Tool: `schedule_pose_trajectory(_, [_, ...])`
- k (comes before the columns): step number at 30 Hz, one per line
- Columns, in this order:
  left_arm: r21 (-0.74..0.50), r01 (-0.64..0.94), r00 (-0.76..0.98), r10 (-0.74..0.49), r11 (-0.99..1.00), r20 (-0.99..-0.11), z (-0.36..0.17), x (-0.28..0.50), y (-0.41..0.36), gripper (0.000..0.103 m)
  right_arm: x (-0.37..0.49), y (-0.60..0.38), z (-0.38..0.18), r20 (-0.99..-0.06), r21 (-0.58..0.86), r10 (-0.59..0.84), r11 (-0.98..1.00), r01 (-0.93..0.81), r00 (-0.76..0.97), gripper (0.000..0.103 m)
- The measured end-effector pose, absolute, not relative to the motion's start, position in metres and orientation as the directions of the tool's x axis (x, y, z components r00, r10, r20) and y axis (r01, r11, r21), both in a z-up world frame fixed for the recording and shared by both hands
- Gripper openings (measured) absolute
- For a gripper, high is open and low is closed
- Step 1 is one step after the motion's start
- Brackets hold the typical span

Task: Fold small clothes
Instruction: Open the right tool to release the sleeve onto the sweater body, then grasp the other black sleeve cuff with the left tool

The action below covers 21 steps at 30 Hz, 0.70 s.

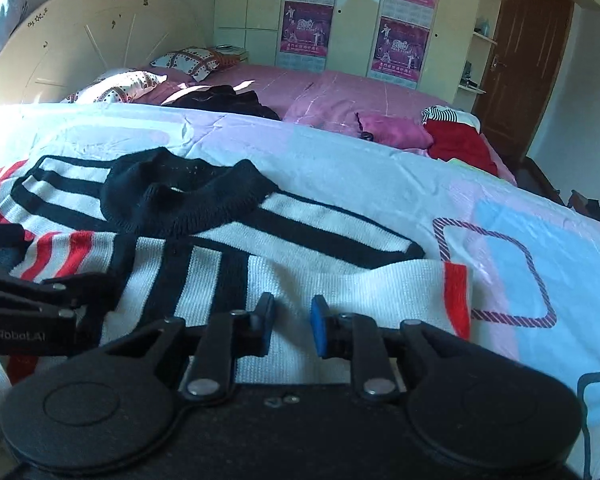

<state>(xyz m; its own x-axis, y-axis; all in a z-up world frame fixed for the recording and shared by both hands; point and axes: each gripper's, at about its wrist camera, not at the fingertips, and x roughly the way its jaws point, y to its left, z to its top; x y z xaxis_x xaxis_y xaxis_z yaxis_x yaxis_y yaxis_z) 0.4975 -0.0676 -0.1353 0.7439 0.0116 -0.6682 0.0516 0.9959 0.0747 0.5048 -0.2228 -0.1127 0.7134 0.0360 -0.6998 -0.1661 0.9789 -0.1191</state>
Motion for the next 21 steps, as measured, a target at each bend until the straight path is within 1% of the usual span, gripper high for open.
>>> schedule_pose_trajectory(2, [0.089,0.047,0.743,0.024,0.995,-0.669,-0.134,0.492,-0.06,0.1,0.493,-0.224,-0.106,-0.678,-0.114,0.043,0.98,-0.163,0.734,0.021])
schedule_pose_trajectory(4, [0.085,0.051,0.722,0.022,0.995,-0.692,-0.14,0.488,-0.049,0.1,0.493,-0.227,-0.12,-0.724,-0.132,0.013,0.979,-0.157,0.689,0.023])
schedule_pose_trajectory(6, [0.072,0.062,0.715,0.005,0.995,-0.699,-0.136,0.474,-0.038,0.101,0.485,-0.228,-0.114,-0.722,-0.151,0.001,0.976,-0.159,0.692,0.023])
schedule_pose_trajectory(8, [0.126,0.052,0.734,0.048,0.991,-0.677,-0.126,0.452,-0.024,0.101,0.47,-0.233,-0.099,-0.696,-0.116,0.028,0.982,-0.151,0.718,0.023])
schedule_pose_trajectory(11, [0.095,-0.024,0.759,0.081,0.995,-0.646,-0.113,0.42,0.021,0.103,0.435,-0.241,-0.082,-0.639,-0.106,0.035,0.985,-0.134,0.768,0.031])
schedule_pose_trajectory(12, [0.073,-0.071,0.768,0.101,0.995,-0.633,-0.11,0.411,0.046,0.103,0.424,-0.244,-0.08,-0.632,-0.104,0.03,0.987,-0.123,0.775,0.032])
schedule_pose_trajectory(15, [-0.012,-0.23,0.771,0.175,0.973,-0.612,-0.112,0.386,0.124,0.103,0.398,-0.252,-0.079,-0.629,-0.08,0.009,0.994,-0.077,0.778,0.033])
schedule_pose_trajectory(17, [-0.129,-0.326,0.764,0.181,0.936,-0.619,-0.12,0.37,0.185,0.102,0.386,-0.258,-0.078,-0.624,-0.05,-0.005,0.998,-0.033,0.781,0.033])
schedule_pose_trajectory(18, [-0.209,-0.38,0.764,0.178,0.901,-0.621,-0.128,0.363,0.219,0.102,0.381,-0.259,-0.078,-0.625,-0.041,-0.017,0.999,-0.011,0.781,0.033])
schedule_pose_trajectory(19, [-0.259,-0.426,0.762,0.189,0.867,-0.619,-0.133,0.357,0.246,0.1,0.377,-0.258,-0.078,-0.627,-0.04,-0.031,0.999,0.008,0.778,0.033])
schedule_pose_trajectory(20, [-0.304,-0.463,0.761,0.197,0.833,-0.618,-0.14,0.352,0.271,0.094,0.376,-0.257,-0.078,-0.629,-0.036,-0.037,0.999,0.018,0.776,0.033])
schedule_pose_trajectory(21, [-0.367,-0.499,0.76,0.192,0.785,-0.621,-0.149,0.347,0.3,0.091,0.374,-0.253,-0.078,-0.633,-0.035,-0.04,0.999,0.023,0.773,0.032])
